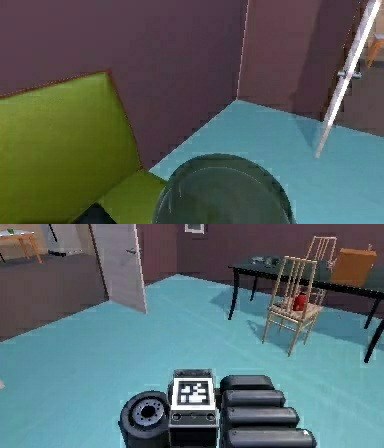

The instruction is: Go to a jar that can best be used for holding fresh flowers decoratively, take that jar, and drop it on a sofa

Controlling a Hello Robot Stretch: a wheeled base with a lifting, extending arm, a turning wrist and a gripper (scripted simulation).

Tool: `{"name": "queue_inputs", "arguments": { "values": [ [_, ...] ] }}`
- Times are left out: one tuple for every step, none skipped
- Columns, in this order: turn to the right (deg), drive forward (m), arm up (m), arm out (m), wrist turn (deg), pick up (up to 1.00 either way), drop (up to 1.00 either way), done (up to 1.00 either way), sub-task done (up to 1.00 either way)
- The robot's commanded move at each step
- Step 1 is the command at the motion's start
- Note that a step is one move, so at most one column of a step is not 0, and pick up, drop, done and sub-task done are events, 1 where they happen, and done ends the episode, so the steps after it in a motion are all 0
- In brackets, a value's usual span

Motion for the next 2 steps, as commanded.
{"name": "queue_inputs", "arguments": {
  "values": [
    [45.0, 0.0, 0.0, 0.0, 0.0, 0.0, 0.0, 0.0, 0.0],
    [-45.0, 0.0, 0.0, 0.0, 0.0, 0.0, 0.0, 0.0, 0.0]
  ]
}}
